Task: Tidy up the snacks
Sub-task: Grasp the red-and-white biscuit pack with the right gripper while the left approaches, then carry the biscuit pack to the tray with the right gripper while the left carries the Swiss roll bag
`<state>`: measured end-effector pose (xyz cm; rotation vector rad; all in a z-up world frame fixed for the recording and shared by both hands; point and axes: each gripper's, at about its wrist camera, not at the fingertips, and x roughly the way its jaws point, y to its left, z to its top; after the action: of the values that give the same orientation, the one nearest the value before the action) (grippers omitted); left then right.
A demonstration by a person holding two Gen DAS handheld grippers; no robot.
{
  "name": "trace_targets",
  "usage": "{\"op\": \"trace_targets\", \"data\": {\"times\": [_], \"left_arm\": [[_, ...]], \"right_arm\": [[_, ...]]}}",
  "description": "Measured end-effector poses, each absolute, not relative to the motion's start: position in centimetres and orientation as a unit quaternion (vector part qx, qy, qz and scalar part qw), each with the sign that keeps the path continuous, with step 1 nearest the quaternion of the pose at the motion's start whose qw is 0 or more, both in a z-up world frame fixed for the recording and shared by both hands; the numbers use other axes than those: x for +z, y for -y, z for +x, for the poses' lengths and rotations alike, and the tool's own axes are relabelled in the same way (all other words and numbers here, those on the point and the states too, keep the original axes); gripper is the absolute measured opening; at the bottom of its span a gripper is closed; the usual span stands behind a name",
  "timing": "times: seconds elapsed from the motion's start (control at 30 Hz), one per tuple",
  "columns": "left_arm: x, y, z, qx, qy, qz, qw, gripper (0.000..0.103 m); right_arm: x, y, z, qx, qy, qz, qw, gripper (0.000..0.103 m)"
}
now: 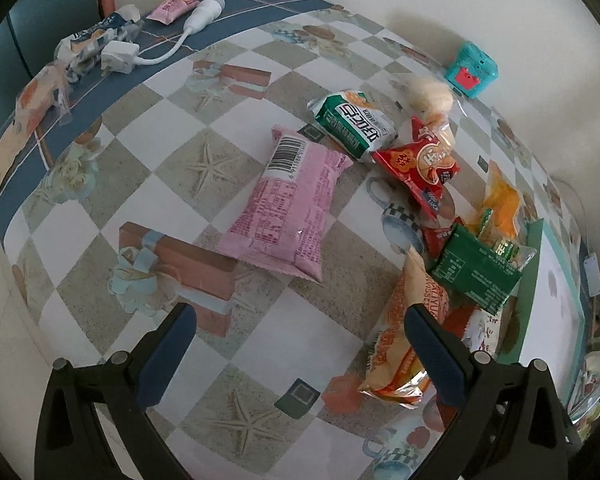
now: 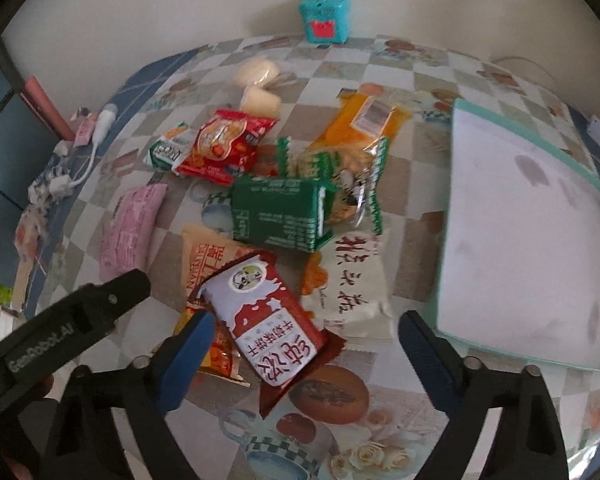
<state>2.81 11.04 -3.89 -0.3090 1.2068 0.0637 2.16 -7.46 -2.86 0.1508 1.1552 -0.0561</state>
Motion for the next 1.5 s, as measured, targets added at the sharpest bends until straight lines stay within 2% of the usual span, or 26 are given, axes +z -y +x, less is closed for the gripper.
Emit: {"op": "trace_targets", "data": {"times": [0.3, 0.37, 0.53, 0.97, 1.07, 1.17, 1.3, 1.37, 1.5], "left_arm": [[-3.9, -10.1, 3.2, 0.004, -0.567, -0.15, 0.81, 0.103], [-4.0, -9.8, 3.2, -0.002, -0.569, -0.152, 0.808, 0.103], [-3.9, -9.1, 3.3, -0.012, -0.569, -0.147, 0.809, 0.103], [-4.9, -5.8, 4.4, -0.045, -0.591, -0.117, 0.797, 0.101], [-5.4, -4.9, 4.8, -0.053, -0.6, -0.11, 0.791, 0.083], [-6.1, -3.8, 5.0, -0.062, -0.611, -0.102, 0.783, 0.076], [-6.4, -3.0, 5.2, -0.081, -0.614, -0.111, 0.777, 0.05], [-6.4, -2.6, 5.3, -0.094, -0.611, -0.116, 0.778, 0.041], [-6.3, -2.0, 5.3, -0.087, -0.606, -0.117, 0.782, 0.036]], "right_arm": [[-3.5, 6.9, 2.2, -0.003, -0.554, 0.069, 0.829, 0.062], [-3.7, 6.8, 2.2, 0.005, -0.558, 0.074, 0.827, 0.049], [-3.8, 6.9, 2.2, 0.004, -0.559, 0.071, 0.826, 0.044], [-4.0, 8.2, 1.2, -0.01, -0.573, 0.078, 0.816, 0.044], [-4.1, 8.6, 1.0, -0.014, -0.575, 0.084, 0.814, 0.044], [-4.0, 8.6, 0.9, -0.015, -0.576, 0.081, 0.814, 0.044], [-4.0, 8.4, 0.8, -0.015, -0.576, 0.076, 0.813, 0.044], [-3.9, 8.4, 0.6, -0.014, -0.576, 0.075, 0.814, 0.044], [-3.6, 8.1, 0.5, -0.01, -0.57, 0.074, 0.818, 0.043]]}}
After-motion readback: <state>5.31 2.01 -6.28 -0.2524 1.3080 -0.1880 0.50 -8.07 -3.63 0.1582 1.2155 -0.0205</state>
